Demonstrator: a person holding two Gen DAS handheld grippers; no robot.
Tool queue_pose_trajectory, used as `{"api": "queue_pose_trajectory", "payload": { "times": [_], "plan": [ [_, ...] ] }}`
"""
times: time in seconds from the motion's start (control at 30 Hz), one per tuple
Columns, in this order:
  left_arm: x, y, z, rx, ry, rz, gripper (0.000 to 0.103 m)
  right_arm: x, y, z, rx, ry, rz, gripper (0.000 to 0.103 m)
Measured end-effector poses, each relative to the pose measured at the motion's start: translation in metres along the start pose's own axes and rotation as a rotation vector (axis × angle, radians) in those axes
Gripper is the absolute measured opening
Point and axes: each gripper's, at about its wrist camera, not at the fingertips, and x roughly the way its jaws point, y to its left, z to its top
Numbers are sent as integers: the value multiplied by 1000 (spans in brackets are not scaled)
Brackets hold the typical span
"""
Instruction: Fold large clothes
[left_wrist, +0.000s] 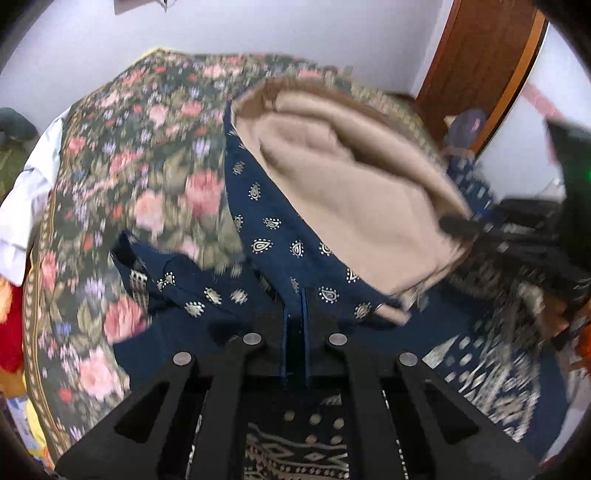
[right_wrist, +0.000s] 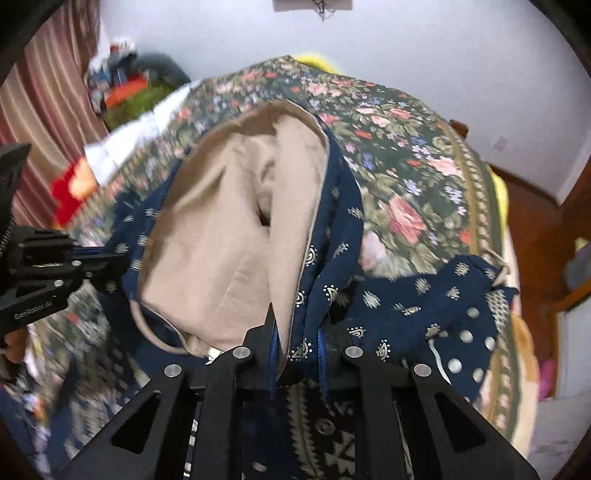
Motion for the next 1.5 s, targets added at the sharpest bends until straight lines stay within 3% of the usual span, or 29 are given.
{"api": "queue_pose_trajectory", "payload": {
  "times": [0.03,0.1,0.13,0.17,0.23,0.5,0.57,0.63,0.73,0.87,0.93,1.1,1.17,1.23,1.27,1.3,1.33,1.4,1.5],
  "plan": [
    [5,0,-5,-3,12,8,8,4,4,-2,-29,17,-40,17],
    [21,1,-16,-15,50,28,12,12,9,-4,-76,41,-142,38],
    [27,1,-20,-22,63,39,12,15,11,-6,-89,40,-191,63],
    [32,2,-25,-37,63,40,13,17,12,-8,-112,19,-249,81],
    [34,4,-29,-52,48,40,13,19,13,-13,-152,-20,-316,91],
    [11,14,-22,-101,51,-17,18,-7,-19,-3,-56,-32,-151,91],
    [-1,19,-11,-108,21,-9,31,-18,-23,9,-29,-62,-107,91],
    [-13,25,1,-122,-33,-2,53,-24,-27,25,5,-83,-55,91],
    [-23,35,23,-144,-104,49,58,-21,-29,50,50,-106,-5,91],
    [-7,56,60,-179,-106,85,58,3,-30,83,90,-97,23,90],
    [7,63,76,-186,-106,104,58,21,-34,97,131,-69,37,85],
    [44,72,99,-204,-70,103,56,63,-44,112,239,10,119,56],
    [59,74,103,-201,-46,100,45,76,-47,112,281,34,154,40],
    [70,71,106,-190,-23,105,24,82,-47,109,299,33,174,28],
    [74,69,105,-184,-19,104,20,82,-47,107,298,24,178,21],
    [75,66,105,-176,-25,103,10,80,-46,106,292,15,177,17],
    [74,63,104,-163,-36,105,7,76,-45,105,281,1,170,14],
    [66,54,100,-124,-66,136,6,64,-42,100,259,-31,159,10],
    [41,43,96,-96,-113,120,6,37,-39,94,234,-75,176,8]
  ]
}}
